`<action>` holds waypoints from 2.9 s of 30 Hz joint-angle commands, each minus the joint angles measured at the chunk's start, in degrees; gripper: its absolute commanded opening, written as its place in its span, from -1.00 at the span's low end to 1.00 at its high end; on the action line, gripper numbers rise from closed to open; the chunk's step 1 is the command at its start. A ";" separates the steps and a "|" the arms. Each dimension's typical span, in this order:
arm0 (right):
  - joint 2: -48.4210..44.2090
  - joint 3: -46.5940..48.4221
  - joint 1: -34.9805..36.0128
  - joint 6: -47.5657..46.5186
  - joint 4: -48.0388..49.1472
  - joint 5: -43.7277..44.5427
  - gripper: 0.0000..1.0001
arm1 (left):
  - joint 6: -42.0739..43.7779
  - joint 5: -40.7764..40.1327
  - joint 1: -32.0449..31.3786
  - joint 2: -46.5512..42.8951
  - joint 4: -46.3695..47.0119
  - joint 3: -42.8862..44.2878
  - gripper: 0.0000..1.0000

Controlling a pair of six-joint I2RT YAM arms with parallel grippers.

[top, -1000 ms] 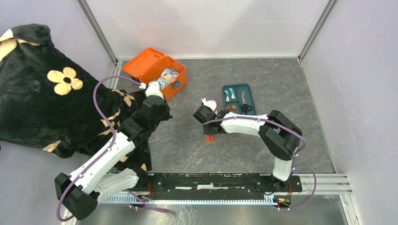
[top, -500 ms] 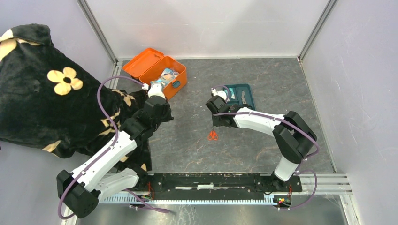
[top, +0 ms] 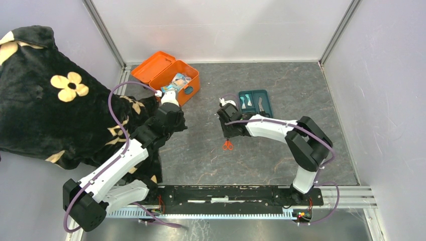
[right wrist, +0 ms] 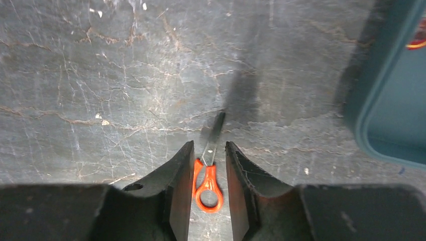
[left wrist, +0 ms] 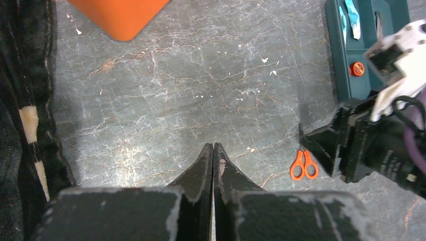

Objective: Organize the medicine kit

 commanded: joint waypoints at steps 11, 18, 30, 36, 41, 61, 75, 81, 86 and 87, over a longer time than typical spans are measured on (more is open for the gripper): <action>6.27 3.53 2.34 0.71 -4.68 5.19 -0.19 | 0.21 1.66 0.20 -1.54 2.92 -0.49 -0.92; 7.49 3.41 2.56 -0.39 -4.78 5.45 -0.60 | 0.27 1.30 0.18 -1.26 2.88 -0.57 -0.93; -2.86 -2.66 2.43 -1.14 5.49 4.08 -1.00 | 0.49 1.09 0.20 -0.49 2.75 -0.31 -0.93; -6.04 -2.39 1.93 -3.01 4.81 6.25 -1.00 | 0.49 1.22 0.20 -0.28 2.73 -0.22 -0.94; -7.44 -2.71 1.17 -3.51 4.70 6.23 -1.00 | 0.58 1.26 0.20 -0.29 2.75 -0.22 -0.94; -15.88 -4.79 0.29 -7.73 4.84 9.92 -0.52 | 0.32 -2.23 0.20 -1.68 1.78 -0.22 -0.53; -27.99 -12.77 -1.65 -14.44 11.54 16.93 0.03 | -1.70 -5.38 0.20 -4.71 -1.78 4.52 -0.22; -31.01 -13.68 -5.35 -14.25 8.68 17.59 0.81 | -2.08 -8.06 0.20 -5.09 -1.78 4.96 0.06; -32.17 -13.95 -8.78 -13.95 6.85 16.44 0.96 | -1.46 -10.01 0.20 -4.55 -1.91 5.52 0.28; -32.38 -14.11 -9.10 -13.90 6.85 16.64 0.96 | -1.45 -10.36 0.20 -4.41 -1.92 5.66 0.38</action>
